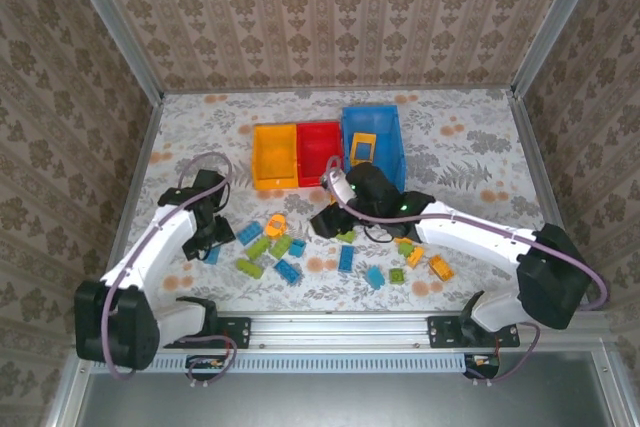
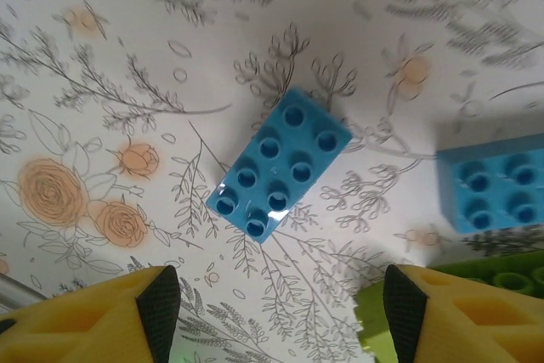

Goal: Sort the legos into containers by color

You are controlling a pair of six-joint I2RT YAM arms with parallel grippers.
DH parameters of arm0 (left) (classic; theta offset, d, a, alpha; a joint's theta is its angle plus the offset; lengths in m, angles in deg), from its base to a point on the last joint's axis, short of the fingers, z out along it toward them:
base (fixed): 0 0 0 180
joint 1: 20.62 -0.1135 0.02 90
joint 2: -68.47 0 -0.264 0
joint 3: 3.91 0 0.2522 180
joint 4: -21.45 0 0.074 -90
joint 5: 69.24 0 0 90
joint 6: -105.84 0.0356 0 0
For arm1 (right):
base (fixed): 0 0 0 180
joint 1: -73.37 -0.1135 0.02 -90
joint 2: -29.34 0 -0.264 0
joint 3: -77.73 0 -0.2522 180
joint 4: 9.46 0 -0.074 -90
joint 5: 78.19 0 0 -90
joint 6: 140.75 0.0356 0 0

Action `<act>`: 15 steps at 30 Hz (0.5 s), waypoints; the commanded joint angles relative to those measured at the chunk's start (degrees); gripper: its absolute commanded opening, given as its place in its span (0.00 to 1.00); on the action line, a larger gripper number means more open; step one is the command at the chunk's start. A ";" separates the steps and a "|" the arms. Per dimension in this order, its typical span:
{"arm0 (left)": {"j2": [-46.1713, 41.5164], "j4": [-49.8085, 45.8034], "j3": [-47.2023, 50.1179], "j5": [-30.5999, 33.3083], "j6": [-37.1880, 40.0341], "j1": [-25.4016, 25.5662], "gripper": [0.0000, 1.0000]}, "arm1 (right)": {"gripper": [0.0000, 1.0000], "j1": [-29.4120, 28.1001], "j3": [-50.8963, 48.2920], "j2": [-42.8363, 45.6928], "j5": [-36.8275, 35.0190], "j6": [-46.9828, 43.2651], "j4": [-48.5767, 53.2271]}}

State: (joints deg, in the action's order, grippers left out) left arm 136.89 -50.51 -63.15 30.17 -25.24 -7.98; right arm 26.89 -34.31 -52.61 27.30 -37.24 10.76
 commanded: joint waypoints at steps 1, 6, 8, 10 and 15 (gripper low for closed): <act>3.79 2.15 0.47 -4.60 4.30 -4.26 0.69 | 0.67 -1.26 0.89 -2.17 6.16 -1.28 -5.93; 7.70 6.80 1.24 -5.55 6.99 -8.10 0.76 | 0.67 -1.77 1.47 -3.39 7.08 -0.38 -6.12; 9.48 7.75 1.51 -5.60 7.98 -9.49 0.76 | 0.67 -1.74 1.88 -3.65 6.95 -0.52 -5.60; 10.91 9.11 1.96 -5.65 8.90 -10.33 0.75 | 0.67 -1.76 2.14 -3.90 6.79 -0.35 -5.51; 14.70 12.56 2.19 -8.13 10.23 -10.72 0.69 | 0.67 -1.70 3.58 -5.16 6.58 0.23 -5.00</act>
State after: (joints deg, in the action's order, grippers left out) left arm 149.85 -40.04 -61.55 24.02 -17.29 -18.43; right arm 25.40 -33.42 -56.87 32.68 -37.30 7.02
